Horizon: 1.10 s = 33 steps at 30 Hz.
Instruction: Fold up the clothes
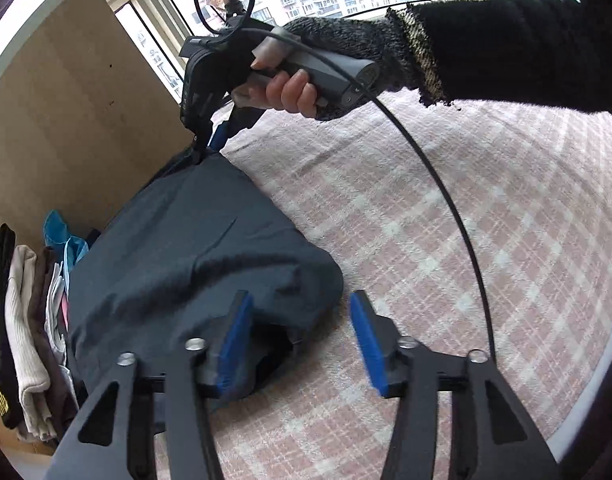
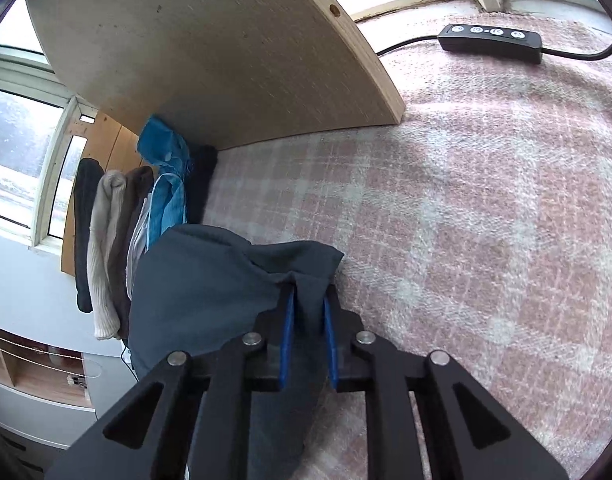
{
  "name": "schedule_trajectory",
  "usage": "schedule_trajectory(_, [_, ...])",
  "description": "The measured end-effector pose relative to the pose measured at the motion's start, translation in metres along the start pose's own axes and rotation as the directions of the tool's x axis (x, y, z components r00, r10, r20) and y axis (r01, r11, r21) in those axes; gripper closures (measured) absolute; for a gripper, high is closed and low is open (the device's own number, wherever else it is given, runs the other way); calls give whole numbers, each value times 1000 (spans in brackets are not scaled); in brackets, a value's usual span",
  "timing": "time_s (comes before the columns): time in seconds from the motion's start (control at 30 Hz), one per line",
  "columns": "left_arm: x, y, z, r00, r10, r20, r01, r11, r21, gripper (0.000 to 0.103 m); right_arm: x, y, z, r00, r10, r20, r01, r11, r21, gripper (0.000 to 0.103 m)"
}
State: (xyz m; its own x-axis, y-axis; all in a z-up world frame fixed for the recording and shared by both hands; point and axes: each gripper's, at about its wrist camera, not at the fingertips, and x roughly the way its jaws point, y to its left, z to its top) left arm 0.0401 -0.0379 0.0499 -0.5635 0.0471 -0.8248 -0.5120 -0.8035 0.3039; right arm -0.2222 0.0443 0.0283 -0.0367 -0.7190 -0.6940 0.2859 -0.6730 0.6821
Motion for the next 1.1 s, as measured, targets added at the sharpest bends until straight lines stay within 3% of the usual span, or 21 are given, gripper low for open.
schedule_trajectory(0.03, [3,2,-1,1000,-1,-9,1,1000,-6,51,-1,1,0,1000,-3,2,3,1000,-6,88])
schedule_trajectory(0.07, [11,5,-3,997,-59,-47,58,998,-34,60,-2,2,0,1000,-8,8,9,1000,-13,88])
schedule_trajectory(0.1, [21,9,-5,985,-145,-99,137,987,-80,83,-3,3,0,1000,-14,18,14,1000,-18,89])
schedule_trajectory(0.2, [9,17,-10,973,-210,-93,197,972,-128,82,-15,-1,7,997,-28,76,28,1000,5,89])
schedule_trajectory(0.27, [-10,29,-9,977,-205,-52,195,968,-160,79,-25,-7,11,994,-21,109,18,999,29,87])
schedule_trajectory(0.33, [-29,47,-6,990,-144,1,142,969,-203,77,-30,-10,6,994,4,109,-9,999,40,87])
schedule_trajectory(0.43, [-45,85,-7,997,-27,77,50,951,-307,55,-38,-15,0,993,42,109,-49,997,55,86])
schedule_trajectory(0.53, [-35,123,-19,997,36,71,-2,902,-431,54,-38,-13,-12,995,29,94,-32,999,37,84])
schedule_trajectory(0.63, [-9,149,-46,999,38,-24,-45,849,-527,55,-31,-5,-29,997,-34,66,35,999,-14,83])
schedule_trajectory(0.7, [-11,163,-69,999,10,-34,-29,784,-620,59,-32,-1,-34,993,-92,75,94,995,-29,84])
schedule_trajectory(0.77, [-22,173,-87,999,52,-18,-50,731,-680,56,-37,5,-34,987,-135,93,140,989,-50,83])
schedule_trajectory(0.83, [-35,184,-103,994,105,-4,-74,678,-732,33,-43,31,-23,988,-119,101,132,982,-132,83])
schedule_trajectory(0.9, [-25,194,-115,995,103,7,-60,633,-772,28,-39,67,-14,991,-96,92,114,967,-229,83])
schedule_trajectory(0.97, [-10,203,-121,998,56,28,-12,605,-796,32,-22,103,-17,997,-48,53,62,949,-308,78])
schedule_trajectory(1.0, [-3,206,-123,999,17,42,23,594,-804,45,-9,118,-19,999,-33,27,41,941,-336,73])
schedule_trajectory(1.03, [5,209,-125,998,-26,57,61,583,-810,82,4,132,-21,1000,-29,4,28,933,-359,72])
schedule_trajectory(1.07, [14,209,-127,997,-61,48,75,580,-812,99,18,141,-23,999,-41,-17,32,926,-377,72])
schedule_trajectory(1.1, [23,208,-130,995,-94,31,80,579,-811,97,32,147,-26,997,-68,-36,48,918,-393,72])
